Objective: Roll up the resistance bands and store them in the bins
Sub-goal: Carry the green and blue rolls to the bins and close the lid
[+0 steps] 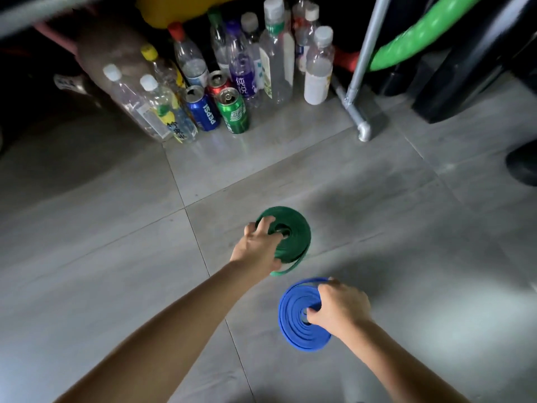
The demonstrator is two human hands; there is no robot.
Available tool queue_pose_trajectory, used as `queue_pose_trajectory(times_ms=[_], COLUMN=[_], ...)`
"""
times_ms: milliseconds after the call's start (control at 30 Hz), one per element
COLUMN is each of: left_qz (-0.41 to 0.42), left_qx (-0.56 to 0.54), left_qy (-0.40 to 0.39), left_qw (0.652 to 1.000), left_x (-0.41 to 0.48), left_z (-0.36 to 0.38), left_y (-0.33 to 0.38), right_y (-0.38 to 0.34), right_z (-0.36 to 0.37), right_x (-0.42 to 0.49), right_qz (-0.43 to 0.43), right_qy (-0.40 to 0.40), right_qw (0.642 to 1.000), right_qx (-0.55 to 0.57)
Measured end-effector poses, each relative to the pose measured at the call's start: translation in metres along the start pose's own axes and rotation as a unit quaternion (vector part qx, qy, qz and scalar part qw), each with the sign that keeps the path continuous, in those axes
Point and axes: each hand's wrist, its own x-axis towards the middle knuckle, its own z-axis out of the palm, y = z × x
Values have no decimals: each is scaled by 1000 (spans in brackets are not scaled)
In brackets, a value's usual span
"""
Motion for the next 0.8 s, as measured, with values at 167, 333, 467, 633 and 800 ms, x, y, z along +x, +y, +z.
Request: queue_pose_trajectory(times_ms=[167,333,467,633,800], left_qz=[-38,-107,-160,-232,-327], left_qx=[-46,-96,-166,-212,-260], left_qy=[37,45,74,140,223], left_qw=[998,989,970,939,881], left_x=[-122,-276,-416,-586,-703], left_z=[-88,-209,-311,-390,-388], left_y=[-6,21,58,89,88], right_y=[7,-30,-79,-144,-193], right_z=[-98,-238,-348,-442,-456], right_x=[-101,-225,-341,-468,-528], right_qz=[68,46,-20,-101,-152], right_qy=[29,58,67,52,-4], right_qw=[996,994,996,993,987], right_qx=[47,84,62,21,49])
